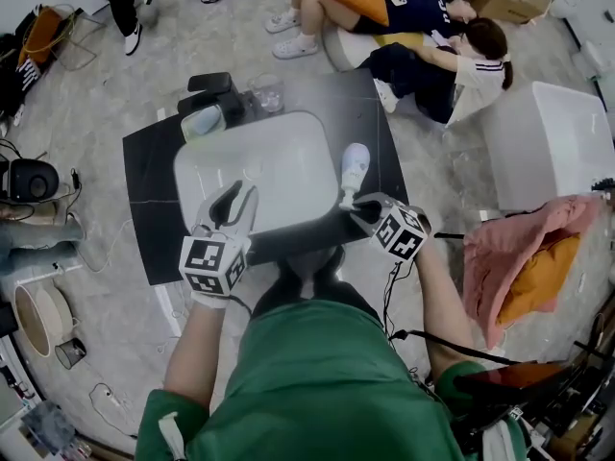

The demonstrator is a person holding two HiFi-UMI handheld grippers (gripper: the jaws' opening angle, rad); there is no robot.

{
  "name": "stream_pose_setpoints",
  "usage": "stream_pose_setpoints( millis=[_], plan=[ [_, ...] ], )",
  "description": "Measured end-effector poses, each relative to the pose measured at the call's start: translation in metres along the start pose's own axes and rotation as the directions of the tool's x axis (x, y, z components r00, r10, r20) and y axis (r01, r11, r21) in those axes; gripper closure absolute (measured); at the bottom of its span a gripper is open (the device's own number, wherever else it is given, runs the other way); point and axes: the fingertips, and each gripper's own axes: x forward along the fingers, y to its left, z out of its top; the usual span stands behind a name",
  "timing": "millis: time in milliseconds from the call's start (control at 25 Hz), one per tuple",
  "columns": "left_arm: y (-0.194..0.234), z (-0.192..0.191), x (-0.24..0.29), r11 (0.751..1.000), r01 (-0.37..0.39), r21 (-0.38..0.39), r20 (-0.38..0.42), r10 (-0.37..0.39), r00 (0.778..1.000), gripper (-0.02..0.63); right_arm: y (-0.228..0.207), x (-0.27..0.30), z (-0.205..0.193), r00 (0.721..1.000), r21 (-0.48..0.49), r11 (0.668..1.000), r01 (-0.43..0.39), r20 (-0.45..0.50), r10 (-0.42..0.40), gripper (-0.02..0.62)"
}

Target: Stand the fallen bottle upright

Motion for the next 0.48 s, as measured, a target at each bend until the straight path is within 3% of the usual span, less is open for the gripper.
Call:
stream_pose_setpoints(
  millis=[280,480],
  plan=[
    [0.002,0.014,0.000,1.000,-0.001,-0.009,0.028,0.001,1.000,0.502,-0.007,-0.019,0.028,0.994,0.131,0.991,-0.015,0.112,0.000,0.546],
    [0.002,0.021,-0.006,1.000,-0.006,-0.014,0.038,0.006,0.999,0.503,-0.022,-0.038,0.048,0.962,0.371,0.925,-0.075,0.272,-0.031,0.546]
  ],
)
